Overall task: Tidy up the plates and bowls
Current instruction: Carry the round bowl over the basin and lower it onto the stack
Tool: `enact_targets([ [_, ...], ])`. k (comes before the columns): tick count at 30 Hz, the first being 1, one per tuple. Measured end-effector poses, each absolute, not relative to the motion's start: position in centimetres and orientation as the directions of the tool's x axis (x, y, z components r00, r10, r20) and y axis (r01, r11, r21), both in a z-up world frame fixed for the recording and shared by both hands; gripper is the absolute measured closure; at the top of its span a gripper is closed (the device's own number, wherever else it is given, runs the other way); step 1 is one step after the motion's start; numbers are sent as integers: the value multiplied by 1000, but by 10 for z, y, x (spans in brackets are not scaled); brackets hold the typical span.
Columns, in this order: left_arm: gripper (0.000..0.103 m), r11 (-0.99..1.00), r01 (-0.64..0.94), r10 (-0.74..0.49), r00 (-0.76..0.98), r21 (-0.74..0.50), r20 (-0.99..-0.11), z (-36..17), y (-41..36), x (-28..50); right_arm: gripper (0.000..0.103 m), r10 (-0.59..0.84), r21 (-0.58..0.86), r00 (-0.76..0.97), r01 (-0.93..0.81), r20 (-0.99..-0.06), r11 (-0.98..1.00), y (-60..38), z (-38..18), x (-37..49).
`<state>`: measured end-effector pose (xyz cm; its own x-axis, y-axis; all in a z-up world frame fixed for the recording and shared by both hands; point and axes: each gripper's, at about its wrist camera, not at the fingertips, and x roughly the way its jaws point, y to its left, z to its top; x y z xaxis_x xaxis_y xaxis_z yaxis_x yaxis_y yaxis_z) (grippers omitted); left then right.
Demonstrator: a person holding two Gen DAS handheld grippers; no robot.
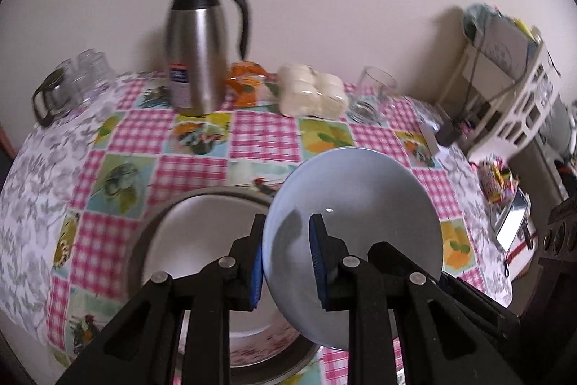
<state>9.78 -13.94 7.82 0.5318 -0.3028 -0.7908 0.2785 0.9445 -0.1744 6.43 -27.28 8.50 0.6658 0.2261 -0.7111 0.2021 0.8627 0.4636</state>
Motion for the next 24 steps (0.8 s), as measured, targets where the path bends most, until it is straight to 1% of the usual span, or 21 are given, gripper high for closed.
enact_targets([
  [7,81,952,225,-302,560,-209,-771,80,-97,93,78,250,437,658,135,-711,889,-234,91,69],
  [14,81,952,185,-306,558,-244,-771,72,-74,98,77,255,414,637,111,-728,903,-210,84,80],
  [24,81,949,151,-314,525,-277,-791,54,-62,106,77,195,324,605,110,-772,940,-190,74,90],
])
